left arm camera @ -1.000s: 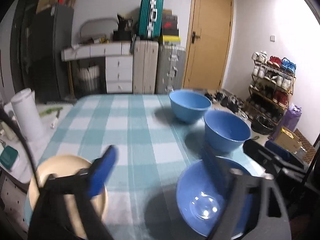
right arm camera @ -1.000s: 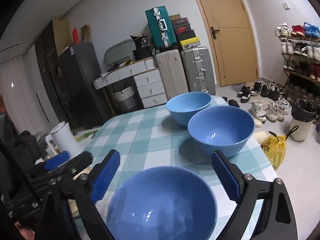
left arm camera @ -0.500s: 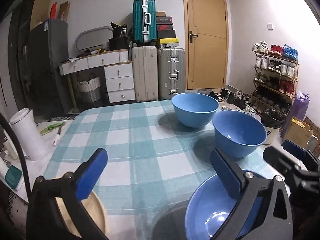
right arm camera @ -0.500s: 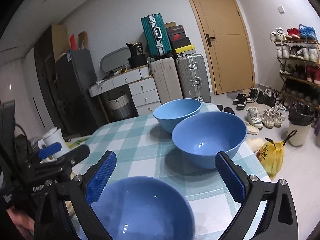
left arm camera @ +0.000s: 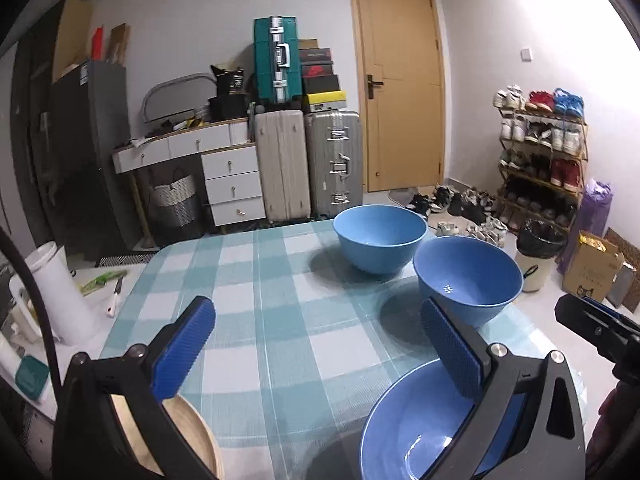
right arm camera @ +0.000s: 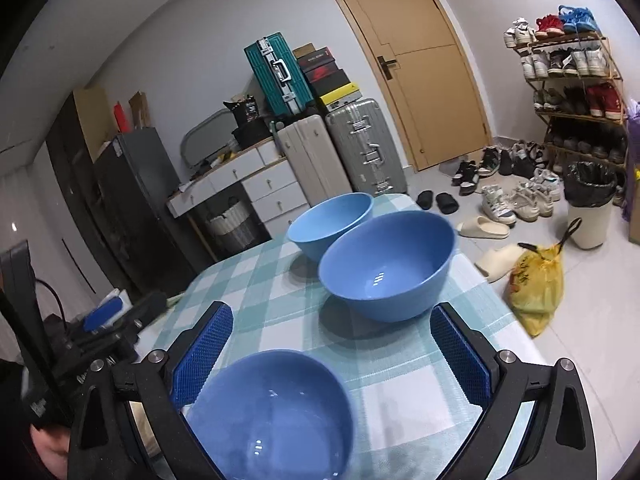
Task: Organize plates and bowls
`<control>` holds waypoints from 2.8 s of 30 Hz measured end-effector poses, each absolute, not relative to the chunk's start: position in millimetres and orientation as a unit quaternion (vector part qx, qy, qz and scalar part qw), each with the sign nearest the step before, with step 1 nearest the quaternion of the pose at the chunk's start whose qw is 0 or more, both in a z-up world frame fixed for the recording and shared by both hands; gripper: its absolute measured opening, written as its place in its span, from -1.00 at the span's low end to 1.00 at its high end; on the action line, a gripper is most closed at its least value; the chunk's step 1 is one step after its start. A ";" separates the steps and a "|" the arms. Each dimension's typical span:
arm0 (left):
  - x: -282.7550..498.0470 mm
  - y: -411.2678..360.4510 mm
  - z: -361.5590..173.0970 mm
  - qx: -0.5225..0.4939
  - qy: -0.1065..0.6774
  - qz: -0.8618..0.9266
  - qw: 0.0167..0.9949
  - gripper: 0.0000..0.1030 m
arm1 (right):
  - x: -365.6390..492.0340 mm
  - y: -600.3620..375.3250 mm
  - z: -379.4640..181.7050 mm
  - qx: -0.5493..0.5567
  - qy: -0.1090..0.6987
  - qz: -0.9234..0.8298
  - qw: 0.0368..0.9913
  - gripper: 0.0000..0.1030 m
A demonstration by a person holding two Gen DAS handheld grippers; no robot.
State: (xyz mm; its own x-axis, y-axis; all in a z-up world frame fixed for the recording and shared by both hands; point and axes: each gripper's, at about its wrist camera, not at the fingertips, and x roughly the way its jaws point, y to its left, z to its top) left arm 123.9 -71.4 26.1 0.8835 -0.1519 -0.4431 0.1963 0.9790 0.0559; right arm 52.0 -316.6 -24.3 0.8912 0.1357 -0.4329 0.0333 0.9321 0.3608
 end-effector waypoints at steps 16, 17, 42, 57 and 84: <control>226.6 -131.6 49.5 0.073 0.374 -0.162 0.910 1.00 | 58.9 -389.1 31.8 0.159 0.236 0.013 0.958 0.96; 231.7 -137.3 46.8 0.077 0.382 -0.165 0.906 1.00 | 61.7 -391.6 31.1 0.158 0.240 0.011 0.958 0.96; 317.8 -234.5 -27.3 0.112 0.513 -0.182 0.831 0.96 | 210.1 -458.8 -25.7 0.156 0.358 0.019 0.921 0.96; 322.7 -241.6 -47.1 0.126 0.523 -0.197 0.820 0.73 | 257.6 -465.0 -77.0 0.162 0.421 0.022 0.892 0.96; 314.1 -215.5 -61.5 0.108 0.569 -0.219 0.785 -0.80 | 258.0 -452.8 -86.5 0.155 0.466 0.032 0.870 0.08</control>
